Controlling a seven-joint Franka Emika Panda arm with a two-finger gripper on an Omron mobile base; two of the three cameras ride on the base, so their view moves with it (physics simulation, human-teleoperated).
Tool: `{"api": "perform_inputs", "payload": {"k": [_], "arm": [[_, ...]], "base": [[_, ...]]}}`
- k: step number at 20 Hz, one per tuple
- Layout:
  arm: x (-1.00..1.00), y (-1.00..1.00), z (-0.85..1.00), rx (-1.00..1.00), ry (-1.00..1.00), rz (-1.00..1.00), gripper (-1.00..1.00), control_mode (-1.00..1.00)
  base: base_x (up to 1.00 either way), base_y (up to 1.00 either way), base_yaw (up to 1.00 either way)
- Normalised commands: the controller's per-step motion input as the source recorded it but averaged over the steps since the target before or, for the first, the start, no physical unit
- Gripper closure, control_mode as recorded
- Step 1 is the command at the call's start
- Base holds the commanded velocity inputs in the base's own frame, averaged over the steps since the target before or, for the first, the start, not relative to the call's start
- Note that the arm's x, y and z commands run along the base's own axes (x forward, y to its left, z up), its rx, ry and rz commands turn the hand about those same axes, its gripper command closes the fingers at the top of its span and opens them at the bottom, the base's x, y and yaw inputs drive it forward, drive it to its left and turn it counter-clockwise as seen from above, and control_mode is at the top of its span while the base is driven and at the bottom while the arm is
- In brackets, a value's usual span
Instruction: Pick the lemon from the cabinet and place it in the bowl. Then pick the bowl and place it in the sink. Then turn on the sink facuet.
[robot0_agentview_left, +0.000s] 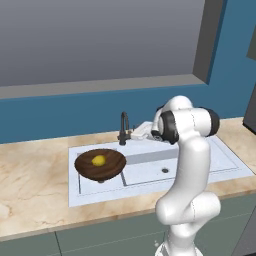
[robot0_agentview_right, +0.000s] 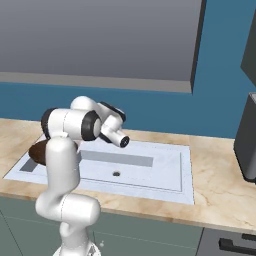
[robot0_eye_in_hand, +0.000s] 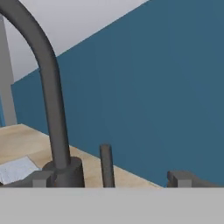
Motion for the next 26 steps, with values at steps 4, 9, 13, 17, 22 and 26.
{"api": "perform_inputs", "payload": {"k": [4, 9, 13, 17, 22, 26], "arm": [[0.39, 0.0, -0.12, 0.0, 0.0, 0.0, -1.0, -1.0], [0.52, 0.0, -0.19, 0.0, 0.0, 0.0, -1.0, -1.0], [0.39, 0.0, -0.17, 0.0, 0.0, 0.0, 1.0, -1.0], [0.06, 0.0, -0.01, 0.02, 0.0, 0.0, 1.0, -1.0], [0.0, -0.08, 0.0, 0.04, 0.07, -0.05, 1.0, -1.0], [0.0, -0.23, 0.0, 0.06, 0.14, -0.13, 1.0, -1.0]], "base": [[0.0, 0.0, 0.0], [0.0, 0.0, 0.0], [0.0, 0.0, 0.0], [0.0, 0.0, 0.0], [0.0, 0.0, 0.0], [0.0, 0.0, 0.0]]}}
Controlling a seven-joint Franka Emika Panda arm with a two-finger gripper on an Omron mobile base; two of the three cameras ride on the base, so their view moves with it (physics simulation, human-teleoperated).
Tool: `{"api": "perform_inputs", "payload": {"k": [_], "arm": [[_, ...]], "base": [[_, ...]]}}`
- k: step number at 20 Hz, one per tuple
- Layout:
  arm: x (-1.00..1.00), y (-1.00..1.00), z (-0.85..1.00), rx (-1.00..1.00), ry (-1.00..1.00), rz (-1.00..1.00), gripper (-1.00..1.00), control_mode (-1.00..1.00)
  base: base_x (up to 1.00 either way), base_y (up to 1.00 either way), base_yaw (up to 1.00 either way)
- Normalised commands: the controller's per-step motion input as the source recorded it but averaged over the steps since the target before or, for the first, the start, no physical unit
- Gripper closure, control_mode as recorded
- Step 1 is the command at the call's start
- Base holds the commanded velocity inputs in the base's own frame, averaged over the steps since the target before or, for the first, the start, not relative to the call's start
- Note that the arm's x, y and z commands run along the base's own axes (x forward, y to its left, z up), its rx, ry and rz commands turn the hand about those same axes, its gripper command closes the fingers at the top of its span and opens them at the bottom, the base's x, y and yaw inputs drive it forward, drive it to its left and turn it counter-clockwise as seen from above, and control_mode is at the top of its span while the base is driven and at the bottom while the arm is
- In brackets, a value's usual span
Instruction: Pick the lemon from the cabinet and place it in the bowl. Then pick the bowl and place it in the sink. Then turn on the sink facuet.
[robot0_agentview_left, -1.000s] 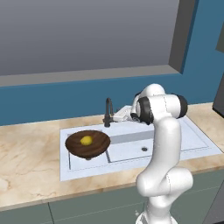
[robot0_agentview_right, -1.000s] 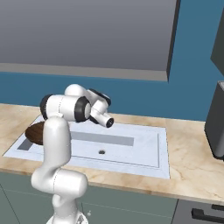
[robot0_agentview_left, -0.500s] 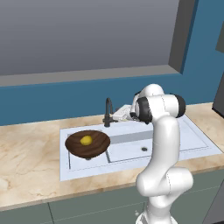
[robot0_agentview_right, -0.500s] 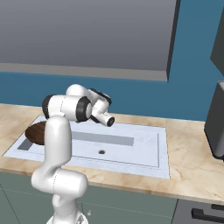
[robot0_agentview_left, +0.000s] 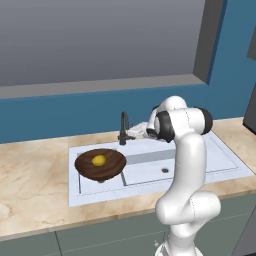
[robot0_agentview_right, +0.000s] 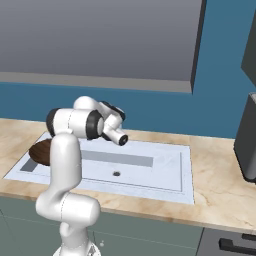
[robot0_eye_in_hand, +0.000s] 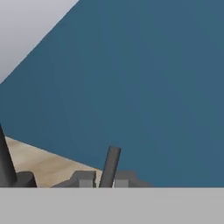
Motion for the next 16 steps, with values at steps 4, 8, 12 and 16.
{"api": "perform_inputs", "payload": {"k": [4, 8, 12, 16], "arm": [[0.0, -0.46, 0.0, 0.1, 0.18, -0.17, 1.0, -1.0], [0.0, -0.69, 0.0, 0.15, 0.2, -0.2, 1.0, -1.0], [0.0, -0.86, 0.0, 0.2, 0.19, -0.16, 1.0, -1.0], [0.0, -0.89, 0.0, 0.2, 0.23, -0.13, 1.0, -1.0]], "base": [[0.0, 0.0, 0.0], [0.0, 0.0, 0.0], [0.0, 0.0, 0.0], [0.0, 0.0, 0.0]]}}
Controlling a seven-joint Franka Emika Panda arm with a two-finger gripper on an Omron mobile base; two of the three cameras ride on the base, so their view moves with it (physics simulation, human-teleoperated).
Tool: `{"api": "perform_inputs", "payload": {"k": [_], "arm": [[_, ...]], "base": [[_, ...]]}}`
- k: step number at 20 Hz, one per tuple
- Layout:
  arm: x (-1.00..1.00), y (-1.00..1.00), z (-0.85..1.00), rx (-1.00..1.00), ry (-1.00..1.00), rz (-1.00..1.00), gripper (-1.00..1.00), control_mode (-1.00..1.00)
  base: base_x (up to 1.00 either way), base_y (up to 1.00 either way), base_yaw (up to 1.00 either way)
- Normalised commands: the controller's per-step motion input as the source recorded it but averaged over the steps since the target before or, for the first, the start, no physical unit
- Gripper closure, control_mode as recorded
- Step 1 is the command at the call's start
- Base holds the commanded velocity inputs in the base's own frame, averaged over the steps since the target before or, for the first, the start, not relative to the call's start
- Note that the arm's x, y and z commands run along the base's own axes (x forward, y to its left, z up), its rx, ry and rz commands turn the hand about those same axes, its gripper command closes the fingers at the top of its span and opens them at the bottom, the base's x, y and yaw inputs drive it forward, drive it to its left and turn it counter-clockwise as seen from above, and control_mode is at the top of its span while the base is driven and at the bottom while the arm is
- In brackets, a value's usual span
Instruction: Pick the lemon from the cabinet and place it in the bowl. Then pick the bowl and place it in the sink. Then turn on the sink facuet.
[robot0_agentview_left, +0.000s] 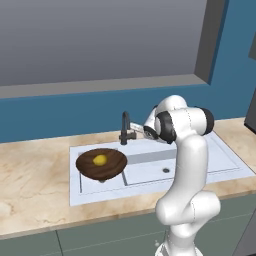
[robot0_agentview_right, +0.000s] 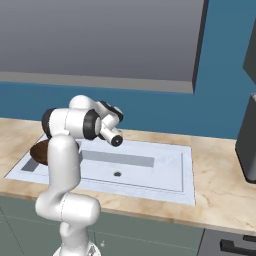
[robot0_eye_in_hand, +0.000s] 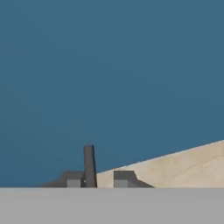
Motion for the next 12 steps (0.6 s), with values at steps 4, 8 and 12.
{"api": "perform_inputs", "payload": {"k": [4, 8, 12], "arm": [[0.0, -0.97, 0.0, 0.23, 0.26, -0.1, 1.0, -1.0], [0.0, -0.83, 0.0, 0.19, 0.27, -0.07, 1.0, -1.0], [0.0, -0.8, 0.0, 0.18, 0.23, -0.05, 1.0, -1.0]], "base": [[0.0, 0.0, 0.0], [0.0, 0.0, 0.0], [0.0, 0.0, 0.0]]}}
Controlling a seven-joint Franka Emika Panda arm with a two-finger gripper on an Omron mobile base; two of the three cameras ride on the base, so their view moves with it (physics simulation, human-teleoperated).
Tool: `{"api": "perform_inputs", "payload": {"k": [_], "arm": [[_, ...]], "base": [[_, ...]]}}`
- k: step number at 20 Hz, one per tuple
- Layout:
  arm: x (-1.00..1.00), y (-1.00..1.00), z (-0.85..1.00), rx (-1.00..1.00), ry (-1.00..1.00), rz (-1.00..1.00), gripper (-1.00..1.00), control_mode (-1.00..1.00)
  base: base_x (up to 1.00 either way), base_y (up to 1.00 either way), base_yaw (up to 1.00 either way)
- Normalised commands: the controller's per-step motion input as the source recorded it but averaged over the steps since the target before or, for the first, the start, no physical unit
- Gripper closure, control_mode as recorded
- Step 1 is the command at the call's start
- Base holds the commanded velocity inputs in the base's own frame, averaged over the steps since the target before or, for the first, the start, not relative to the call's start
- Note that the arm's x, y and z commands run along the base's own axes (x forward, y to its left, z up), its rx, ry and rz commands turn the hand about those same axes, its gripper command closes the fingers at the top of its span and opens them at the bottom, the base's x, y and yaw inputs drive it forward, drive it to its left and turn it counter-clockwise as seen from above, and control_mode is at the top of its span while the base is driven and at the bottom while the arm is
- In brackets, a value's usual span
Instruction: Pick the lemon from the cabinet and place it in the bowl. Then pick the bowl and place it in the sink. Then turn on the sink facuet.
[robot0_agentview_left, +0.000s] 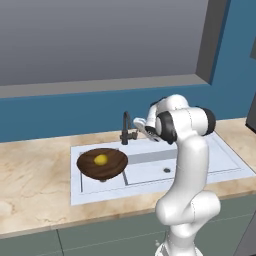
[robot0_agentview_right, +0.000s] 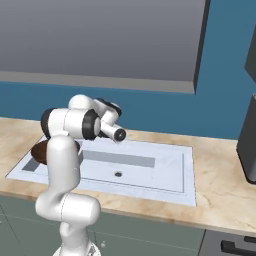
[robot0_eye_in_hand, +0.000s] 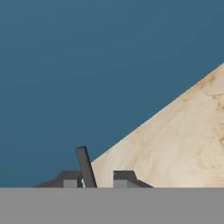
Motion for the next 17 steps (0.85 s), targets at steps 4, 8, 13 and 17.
{"api": "perform_inputs", "payload": {"k": [4, 8, 13, 17], "arm": [[0.0, -0.74, -0.03, 0.15, 0.2, -0.03, 1.0, -1.0], [-0.01, -0.63, -0.04, 0.12, 0.17, -0.01, 1.0, -1.0], [0.0, -0.44, 0.0, 0.09, 0.08, 0.0, 1.0, -1.0], [-0.02, -0.27, 0.07, 0.06, 0.0, 0.0, 1.0, -1.0]], "base": [[0.0, 0.0, 0.0], [0.0, 0.0, 0.0], [0.0, 0.0, 0.0], [0.0, 0.0, 0.0]]}}
